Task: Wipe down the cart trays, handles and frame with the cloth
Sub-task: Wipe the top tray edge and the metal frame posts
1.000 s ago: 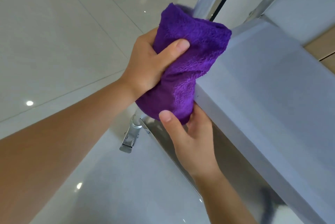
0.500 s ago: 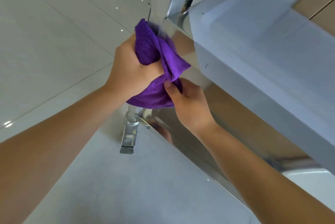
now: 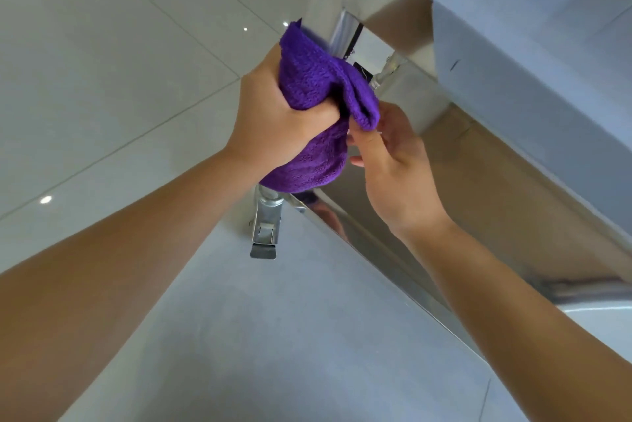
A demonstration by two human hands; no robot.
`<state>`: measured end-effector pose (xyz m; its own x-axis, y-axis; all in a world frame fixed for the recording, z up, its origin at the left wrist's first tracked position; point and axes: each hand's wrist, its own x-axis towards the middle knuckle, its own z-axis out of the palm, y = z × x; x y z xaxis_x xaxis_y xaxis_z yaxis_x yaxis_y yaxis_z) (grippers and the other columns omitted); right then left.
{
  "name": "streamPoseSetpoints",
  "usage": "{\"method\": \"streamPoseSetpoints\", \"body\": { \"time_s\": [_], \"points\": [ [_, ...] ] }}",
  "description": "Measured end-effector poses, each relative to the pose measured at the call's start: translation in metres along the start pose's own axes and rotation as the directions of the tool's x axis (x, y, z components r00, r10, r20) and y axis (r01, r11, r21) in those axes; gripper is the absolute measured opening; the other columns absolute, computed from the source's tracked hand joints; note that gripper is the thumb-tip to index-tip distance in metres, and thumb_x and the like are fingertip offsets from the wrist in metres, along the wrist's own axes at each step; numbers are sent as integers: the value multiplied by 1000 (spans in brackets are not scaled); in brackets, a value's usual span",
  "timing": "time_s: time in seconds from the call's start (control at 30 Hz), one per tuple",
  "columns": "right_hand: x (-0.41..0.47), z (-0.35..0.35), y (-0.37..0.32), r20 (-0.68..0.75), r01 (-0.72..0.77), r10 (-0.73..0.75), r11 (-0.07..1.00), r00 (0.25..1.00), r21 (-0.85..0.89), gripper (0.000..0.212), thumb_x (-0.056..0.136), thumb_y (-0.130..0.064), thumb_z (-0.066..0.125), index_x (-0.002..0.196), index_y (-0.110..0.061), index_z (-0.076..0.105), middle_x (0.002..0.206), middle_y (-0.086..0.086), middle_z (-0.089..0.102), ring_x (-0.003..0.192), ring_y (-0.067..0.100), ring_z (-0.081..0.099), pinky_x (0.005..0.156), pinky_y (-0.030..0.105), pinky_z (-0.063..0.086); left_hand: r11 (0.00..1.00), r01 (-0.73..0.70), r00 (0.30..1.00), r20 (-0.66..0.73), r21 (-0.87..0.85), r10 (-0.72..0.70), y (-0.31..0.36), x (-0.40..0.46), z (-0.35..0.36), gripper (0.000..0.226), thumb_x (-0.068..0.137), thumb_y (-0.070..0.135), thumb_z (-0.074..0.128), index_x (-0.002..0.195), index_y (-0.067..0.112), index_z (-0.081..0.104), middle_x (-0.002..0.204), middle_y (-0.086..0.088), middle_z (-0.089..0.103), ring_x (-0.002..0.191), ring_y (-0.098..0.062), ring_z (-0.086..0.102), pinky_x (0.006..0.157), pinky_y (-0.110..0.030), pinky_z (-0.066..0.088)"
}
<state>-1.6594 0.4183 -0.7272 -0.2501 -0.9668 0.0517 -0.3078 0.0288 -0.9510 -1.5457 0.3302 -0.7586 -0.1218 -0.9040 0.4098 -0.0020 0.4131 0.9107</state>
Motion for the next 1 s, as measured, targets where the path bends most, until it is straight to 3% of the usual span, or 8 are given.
{"method": "streamPoseSetpoints", "body": {
  "time_s": [0.2,0.3,0.4,0.47,0.6,0.73,0.87,1.0],
  "points": [
    [0,5,16,6,-24,25,994,1000,-108,13,97,-26,47,88,-32,54,82,-17,60,72,-8,57,68,13,47,992,122,993,5,21,-122,-22,-17,2,51,61,30,70,100,-1,65,94,-12,70,86,-21,68,81,-42,54],
    [2,9,21,9,-96,98,991,995,-94,17,97,-26,46,82,-24,55,79,3,61,69,1,53,62,14,44,987,160,987,8,24,-160,-30,-20,2,51,60,30,69,99,-2,64,94,-13,70,86,-23,68,81,-43,54],
    [4,13,26,9,-152,155,980,988,-126,25,97,-25,45,92,-3,56,95,23,60,71,17,51,61,18,41,981,185,982,16,56,-186,-38,-25,3,50,61,33,70,96,-2,63,92,-16,70,84,-28,67,78,-47,54],
    [4,15,31,37,-185,193,970,981,-157,26,98,-24,43,96,-3,57,90,18,62,73,20,53,61,17,41,978,199,979,21,60,-201,-44,-30,3,50,61,34,69,96,-2,63,91,-16,70,83,-28,67,77,-47,54],
    [4,18,37,62,-255,267,954,962,-160,22,98,-23,42,89,-9,57,73,-4,56,62,3,46,56,12,39,974,220,975,32,58,-222,-52,-39,3,56,60,36,67,101,-1,64,89,-11,70,81,-23,68,76,-39,56],
    [6,23,43,79,-276,302,931,950,-239,23,96,-18,43,94,-2,60,70,6,55,61,9,43,57,21,37,959,275,960,31,64,-277,-64,-49,3,62,55,40,64,105,2,64,89,-4,70,79,-15,67,73,-29,56],
    [8,25,42,112,-340,386,893,916,-295,24,94,-14,43,95,6,57,65,3,47,55,9,36,46,15,30,938,340,938,39,74,-343,-76,-56,2,59,54,39,65,104,8,63,91,-2,70,82,-15,66,76,-33,55],
    [3,17,33,139,-387,417,900,898,-198,34,94,-20,46,108,10,51,85,18,59,74,29,53,69,31,47,931,356,930,66,86,-362,-73,-55,1,46,54,33,70,95,15,60,83,3,68,75,-8,64,69,-22,53]
  ]
}}
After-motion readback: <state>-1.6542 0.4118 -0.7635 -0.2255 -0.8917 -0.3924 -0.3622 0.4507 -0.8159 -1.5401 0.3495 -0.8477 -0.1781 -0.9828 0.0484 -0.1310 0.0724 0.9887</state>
